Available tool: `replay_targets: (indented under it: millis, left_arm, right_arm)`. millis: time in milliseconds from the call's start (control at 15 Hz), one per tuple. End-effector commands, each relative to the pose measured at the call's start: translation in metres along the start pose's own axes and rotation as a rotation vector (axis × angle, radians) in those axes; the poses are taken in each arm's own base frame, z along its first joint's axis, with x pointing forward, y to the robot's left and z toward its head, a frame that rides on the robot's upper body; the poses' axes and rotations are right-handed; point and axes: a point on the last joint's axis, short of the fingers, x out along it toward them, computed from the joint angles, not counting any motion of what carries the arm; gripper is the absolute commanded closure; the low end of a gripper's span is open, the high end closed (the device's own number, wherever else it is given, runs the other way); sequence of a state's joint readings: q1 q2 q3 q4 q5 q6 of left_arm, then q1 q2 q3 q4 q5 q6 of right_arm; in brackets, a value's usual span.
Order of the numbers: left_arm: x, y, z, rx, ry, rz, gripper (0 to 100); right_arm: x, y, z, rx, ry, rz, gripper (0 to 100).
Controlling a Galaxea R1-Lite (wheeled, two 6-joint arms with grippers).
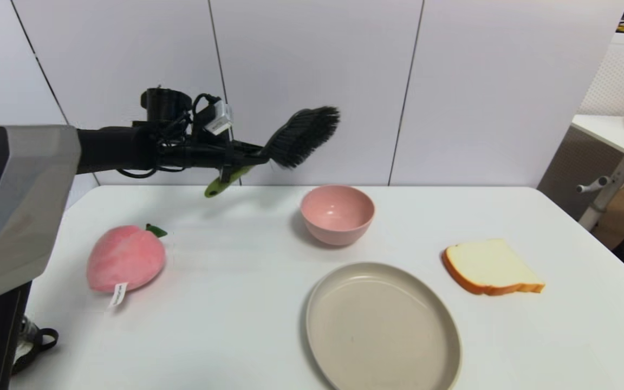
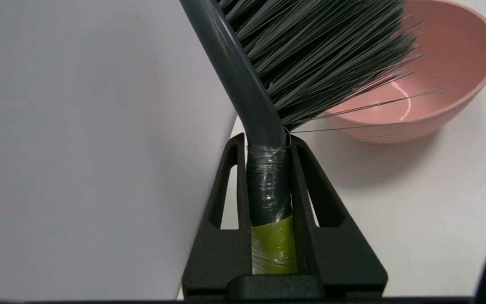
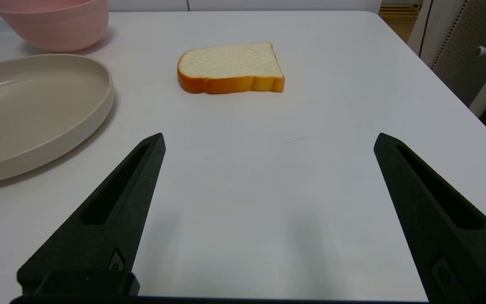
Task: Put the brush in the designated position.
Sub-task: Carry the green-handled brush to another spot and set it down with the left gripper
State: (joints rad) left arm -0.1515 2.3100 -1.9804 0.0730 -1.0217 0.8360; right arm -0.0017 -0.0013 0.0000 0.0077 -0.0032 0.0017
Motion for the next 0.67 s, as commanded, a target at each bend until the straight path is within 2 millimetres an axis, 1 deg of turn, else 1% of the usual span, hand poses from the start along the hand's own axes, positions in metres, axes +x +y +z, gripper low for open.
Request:
replay_targets:
  millis: [67, 267, 400, 467, 667]
  left_arm:
    - [0.040, -0.001, -0.023, 0.027, -0.071, 0.026, 100]
    - [0.054, 0.005, -0.028, 0.060, -0.119, 0.141, 100]
    - [0.061, 0.005, -0.032, 0.062, -0.137, 0.194, 100]
    - [0.064, 0.004, -0.036, 0.055, -0.140, 0.208, 100]
    - [0.085, -0.008, -0.043, 0.014, -0.147, 0.175, 100]
  right_arm:
    - [0.000, 0.000, 0.000, 0.000, 0.003, 0.000, 0]
    - [0.000, 0.000, 0.000, 0.000, 0.003, 0.000, 0]
    - [0.000, 0.000, 0.000, 0.000, 0.003, 0.000, 0]
    - [0.000, 0.000, 0.000, 0.000, 0.003, 0.000, 0]
    - [0.000, 0.000, 0.000, 0.000, 0.003, 0.000, 0]
